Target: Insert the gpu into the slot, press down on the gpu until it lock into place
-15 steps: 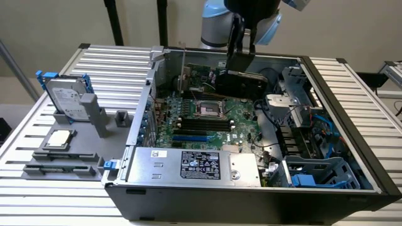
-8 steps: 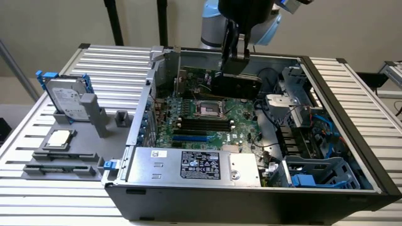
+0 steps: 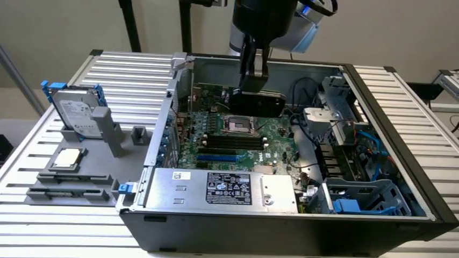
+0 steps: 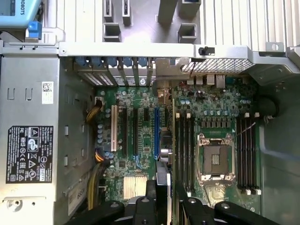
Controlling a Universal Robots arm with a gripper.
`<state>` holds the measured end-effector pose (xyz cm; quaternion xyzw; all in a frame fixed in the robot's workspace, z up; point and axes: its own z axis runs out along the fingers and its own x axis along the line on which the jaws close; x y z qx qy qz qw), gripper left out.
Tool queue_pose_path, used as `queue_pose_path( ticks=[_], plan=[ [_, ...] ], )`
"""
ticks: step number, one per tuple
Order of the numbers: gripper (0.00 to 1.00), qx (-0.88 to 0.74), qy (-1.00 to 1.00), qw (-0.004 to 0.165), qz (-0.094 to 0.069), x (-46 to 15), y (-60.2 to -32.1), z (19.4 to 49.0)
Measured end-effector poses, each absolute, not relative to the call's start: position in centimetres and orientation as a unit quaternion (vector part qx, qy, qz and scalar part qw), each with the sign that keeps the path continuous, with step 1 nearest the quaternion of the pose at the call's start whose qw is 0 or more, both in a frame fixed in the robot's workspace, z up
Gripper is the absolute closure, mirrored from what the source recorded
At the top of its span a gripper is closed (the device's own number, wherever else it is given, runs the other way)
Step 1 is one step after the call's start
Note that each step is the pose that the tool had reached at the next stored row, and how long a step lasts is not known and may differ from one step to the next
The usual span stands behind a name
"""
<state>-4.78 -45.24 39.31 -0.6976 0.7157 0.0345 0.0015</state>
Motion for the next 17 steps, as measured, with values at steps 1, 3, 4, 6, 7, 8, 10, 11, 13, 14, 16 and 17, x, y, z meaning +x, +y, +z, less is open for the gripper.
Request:
queue_pose_path(
  ticks=[1, 3, 4, 6, 7, 8, 10, 11, 13, 14, 16, 17],
  plan=[
    [0.74, -0.698, 0.715, 0.002, 0.034, -5.0, -45.2, 39.1],
    [0.74, -0.698, 0.715, 0.002, 0.034, -5.5, -45.2, 38.8],
    [0.74, -0.699, 0.715, 0.002, 0.034, -5.8, -45.2, 38.6],
    [0.74, -0.699, 0.714, 0.002, 0.034, -6.3, -45.2, 38.2],
    [0.74, -0.699, 0.714, 0.002, 0.034, -6.5, -45.2, 38.0],
    [0.74, -0.700, 0.714, 0.002, 0.034, -6.7, -45.2, 37.8],
    [0.74, -0.701, 0.713, 0.002, 0.034, -6.8, -45.3, 37.5],
    [0.74, -0.701, 0.712, 0.002, 0.034, -6.9, -45.3, 37.3],
    [0.74, -0.702, 0.712, 0.002, 0.034, -7.0, -45.3, 36.9],
    [0.74, -0.702, 0.711, 0.002, 0.034, -7.1, -45.3, 36.8],
    [0.74, -0.703, 0.711, 0.002, 0.034, -7.3, -45.3, 36.4],
    [0.74, -0.703, 0.710, 0.002, 0.034, -7.3, -45.3, 36.2]
  ],
)
